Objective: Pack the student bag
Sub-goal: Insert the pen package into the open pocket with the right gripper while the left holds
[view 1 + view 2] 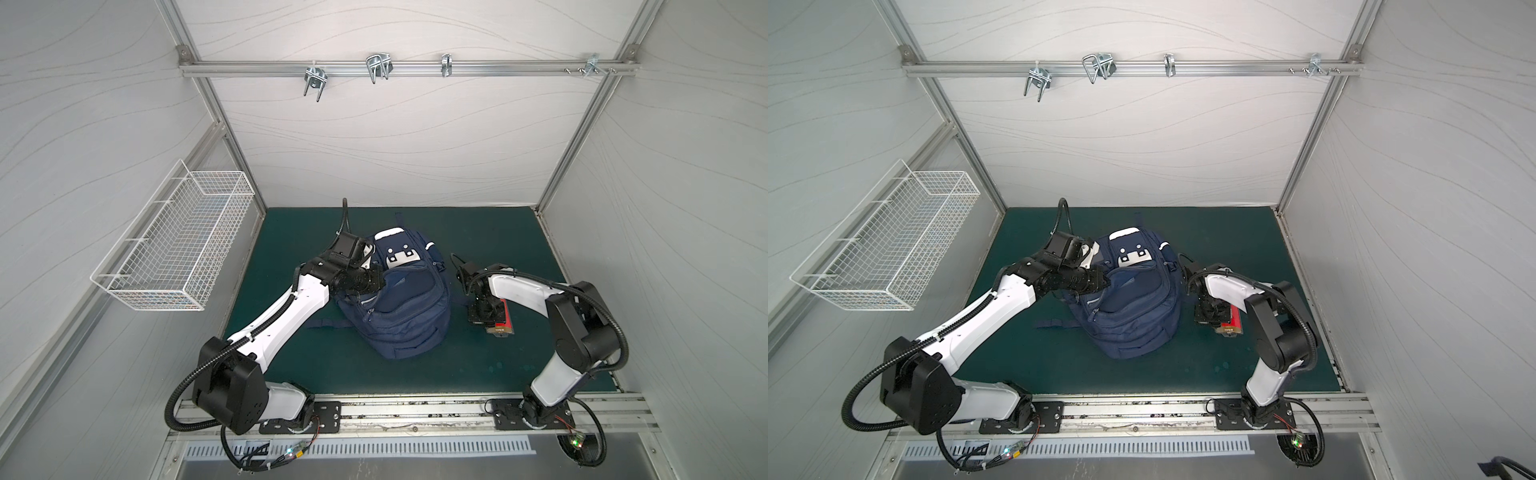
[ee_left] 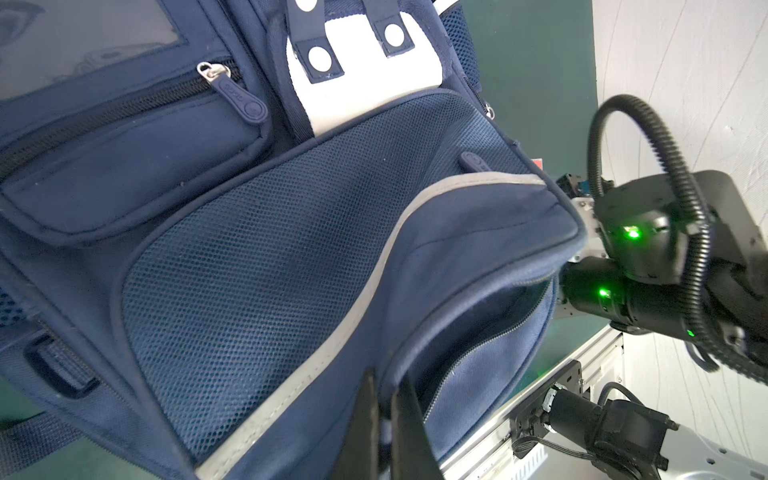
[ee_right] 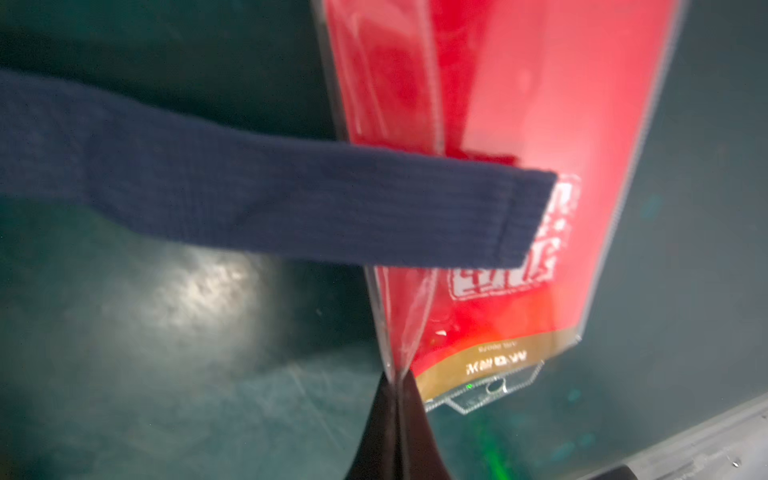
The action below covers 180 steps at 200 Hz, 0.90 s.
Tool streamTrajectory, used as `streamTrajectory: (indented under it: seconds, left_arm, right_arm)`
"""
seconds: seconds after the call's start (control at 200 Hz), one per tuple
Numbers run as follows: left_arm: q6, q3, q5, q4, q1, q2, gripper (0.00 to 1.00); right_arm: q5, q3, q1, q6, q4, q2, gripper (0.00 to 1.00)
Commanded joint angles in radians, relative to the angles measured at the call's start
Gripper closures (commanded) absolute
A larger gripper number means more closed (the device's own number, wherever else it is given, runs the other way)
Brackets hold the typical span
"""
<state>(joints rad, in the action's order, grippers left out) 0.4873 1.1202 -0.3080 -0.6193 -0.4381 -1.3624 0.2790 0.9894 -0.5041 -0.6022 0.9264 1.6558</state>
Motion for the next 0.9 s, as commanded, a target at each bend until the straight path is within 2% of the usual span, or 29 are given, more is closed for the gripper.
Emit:
streamTrajectory:
  seconds: [0.0, 0.145, 0.225, 0.32, 0.41, 0.58, 0.73, 0.896]
  left_arm:
    - [0.03, 0.064, 0.01, 0.038, 0.019, 0.026, 1.0]
    - [0.021, 0.078, 0.024, 0.033, 0.018, 0.032, 1.0]
    - [0.022, 0.081, 0.02, 0.033, 0.018, 0.032, 1.0]
    - [0.034, 0.08, -0.006, 0.051, 0.019, 0.03, 1.0]
    - [0.048, 0.089, -0.026, 0.06, 0.021, 0.019, 1.0]
    - [0.05, 0.122, -0.051, 0.063, 0.021, -0.002, 1.0]
    - [0.028, 0.161, -0.063, 0.041, 0.021, -0.01, 1.0]
    - [-0.024, 0.205, -0.076, 0.001, 0.022, -0.002, 1.0]
  right_arm:
    - [0.037, 0.016, 0.007, -0.032, 0.106, -0.131, 1.0]
    - [0.06, 0.068, 0.006, -0.027, 0.221, -0.291, 1.0]
    - [0.038, 0.102, -0.019, 0.02, 0.234, -0.4, 1.0]
    - [-0.015, 0.159, -0.083, 0.078, 0.235, -0.509, 1.0]
    - [-0.023, 0.228, -0.173, 0.103, 0.262, -0.551, 1.0]
    - [0.011, 0.306, -0.44, 0.171, 0.232, -0.548, 1.0]
    - [0.088, 0.354, -0.687, 0.237, 0.201, -0.461, 1.0]
    - [0.163, 0.414, -0.839, 0.318, 0.222, -0.33, 1.0]
